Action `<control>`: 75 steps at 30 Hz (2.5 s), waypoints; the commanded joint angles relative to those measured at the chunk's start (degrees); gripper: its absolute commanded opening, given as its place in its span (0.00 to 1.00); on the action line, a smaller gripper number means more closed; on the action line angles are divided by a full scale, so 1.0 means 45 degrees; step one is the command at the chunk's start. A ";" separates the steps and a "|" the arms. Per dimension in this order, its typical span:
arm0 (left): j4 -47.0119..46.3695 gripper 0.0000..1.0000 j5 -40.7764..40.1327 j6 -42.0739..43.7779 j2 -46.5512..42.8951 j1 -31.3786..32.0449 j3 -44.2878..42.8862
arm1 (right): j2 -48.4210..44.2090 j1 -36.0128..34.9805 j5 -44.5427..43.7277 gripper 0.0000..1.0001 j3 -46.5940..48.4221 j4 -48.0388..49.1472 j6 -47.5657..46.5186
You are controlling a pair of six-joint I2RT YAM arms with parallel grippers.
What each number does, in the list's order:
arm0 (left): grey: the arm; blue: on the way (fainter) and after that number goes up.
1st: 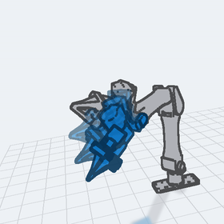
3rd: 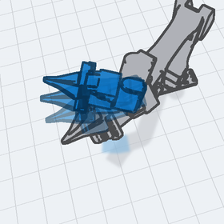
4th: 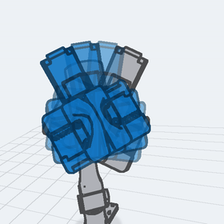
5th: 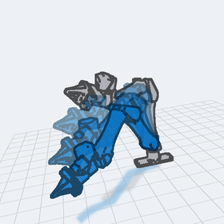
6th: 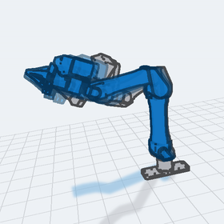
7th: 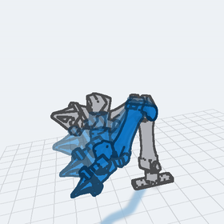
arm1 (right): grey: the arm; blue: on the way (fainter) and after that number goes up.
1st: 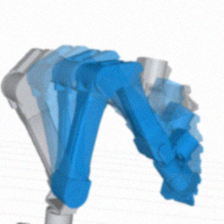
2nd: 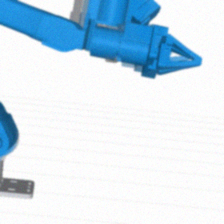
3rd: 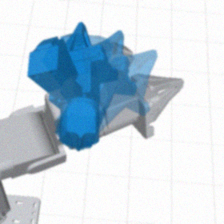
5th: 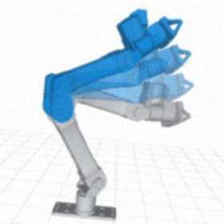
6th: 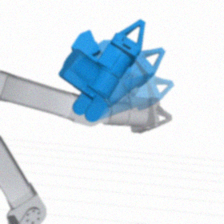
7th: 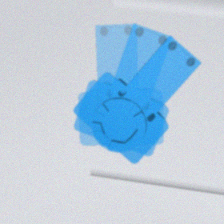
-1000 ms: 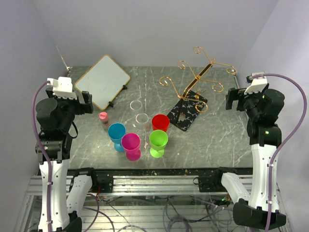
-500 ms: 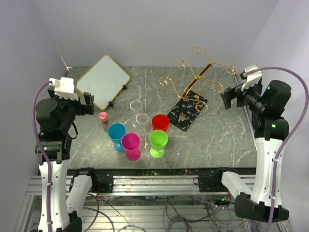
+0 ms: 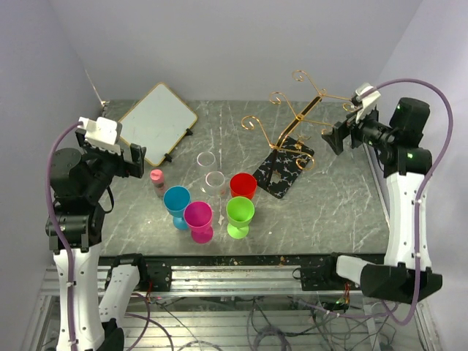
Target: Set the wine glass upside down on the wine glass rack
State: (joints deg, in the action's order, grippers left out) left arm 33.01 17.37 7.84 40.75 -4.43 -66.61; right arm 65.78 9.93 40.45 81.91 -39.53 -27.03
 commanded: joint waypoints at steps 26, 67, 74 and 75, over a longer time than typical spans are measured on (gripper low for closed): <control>0.0539 0.99 0.2001 0.0307 0.1544 -0.0742 -0.2013 | 0.4967 -0.2948 -0.2610 0.78 0.3093 -0.1678 -0.2596; 0.0144 0.99 0.2946 -0.0003 0.2859 -0.1060 -0.1923 | 0.4892 -0.3194 -0.5210 0.00 0.3040 0.0401 0.4720; 0.0086 0.99 0.3054 0.0026 0.2880 -0.1048 -0.1821 | 0.5702 -0.3782 -0.4984 0.00 0.3449 0.0342 0.5478; 0.0085 0.99 0.3073 0.0045 0.2866 -0.1057 -0.1797 | 0.5825 -0.3945 -0.5133 0.00 0.3521 0.0373 0.5552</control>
State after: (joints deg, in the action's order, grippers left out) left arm 35.75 28.88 8.49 53.91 -8.47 -74.61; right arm 90.89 -5.69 18.83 95.50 -39.72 -6.04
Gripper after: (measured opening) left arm 0.993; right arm 0.028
